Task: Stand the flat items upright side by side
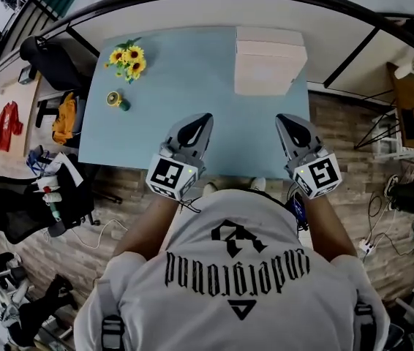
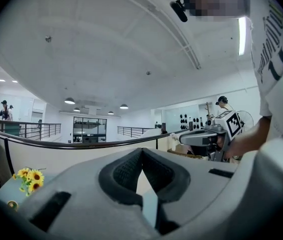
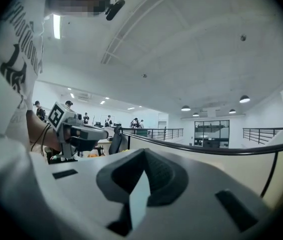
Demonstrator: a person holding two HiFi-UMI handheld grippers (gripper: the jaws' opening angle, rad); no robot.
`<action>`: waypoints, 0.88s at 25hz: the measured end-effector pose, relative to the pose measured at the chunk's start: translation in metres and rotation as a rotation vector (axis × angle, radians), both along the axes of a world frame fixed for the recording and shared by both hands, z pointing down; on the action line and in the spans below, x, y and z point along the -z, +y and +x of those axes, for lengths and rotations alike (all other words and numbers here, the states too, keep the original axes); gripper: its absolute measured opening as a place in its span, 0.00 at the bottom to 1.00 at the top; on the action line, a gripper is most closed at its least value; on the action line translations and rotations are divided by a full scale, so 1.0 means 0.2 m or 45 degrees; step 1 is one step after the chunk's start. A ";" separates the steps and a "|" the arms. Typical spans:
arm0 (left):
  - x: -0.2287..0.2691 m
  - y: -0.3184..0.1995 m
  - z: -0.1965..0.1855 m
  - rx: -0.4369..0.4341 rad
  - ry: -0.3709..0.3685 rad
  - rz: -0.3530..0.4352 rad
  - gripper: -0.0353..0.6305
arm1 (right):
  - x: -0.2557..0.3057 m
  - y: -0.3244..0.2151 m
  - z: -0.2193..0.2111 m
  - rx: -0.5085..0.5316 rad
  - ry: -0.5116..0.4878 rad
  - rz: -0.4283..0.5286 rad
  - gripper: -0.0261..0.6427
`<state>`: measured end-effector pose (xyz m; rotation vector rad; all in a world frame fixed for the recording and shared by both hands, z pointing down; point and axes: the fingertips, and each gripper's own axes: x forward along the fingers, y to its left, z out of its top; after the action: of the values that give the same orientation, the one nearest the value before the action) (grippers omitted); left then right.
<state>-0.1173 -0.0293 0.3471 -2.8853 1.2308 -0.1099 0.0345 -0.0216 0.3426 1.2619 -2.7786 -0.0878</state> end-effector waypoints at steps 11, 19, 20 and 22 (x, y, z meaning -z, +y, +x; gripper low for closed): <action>0.01 0.22 -0.38 -0.155 0.004 0.002 0.05 | -0.01 0.29 -0.34 -0.139 0.006 0.004 0.05; 0.03 0.33 -0.45 -0.168 0.030 0.015 0.05 | 0.01 0.43 -0.38 -0.154 0.028 0.010 0.05; 0.03 0.34 -0.45 -0.165 0.029 0.017 0.05 | 0.02 0.45 -0.37 -0.151 0.026 0.012 0.05; 0.04 0.37 -0.43 -0.157 0.030 0.024 0.05 | 0.02 0.48 -0.35 -0.143 0.020 0.015 0.05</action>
<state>-0.2031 0.0449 0.3385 -2.9450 1.0470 -0.0634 -0.0365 0.0747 0.3378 1.4102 -2.6916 -0.1053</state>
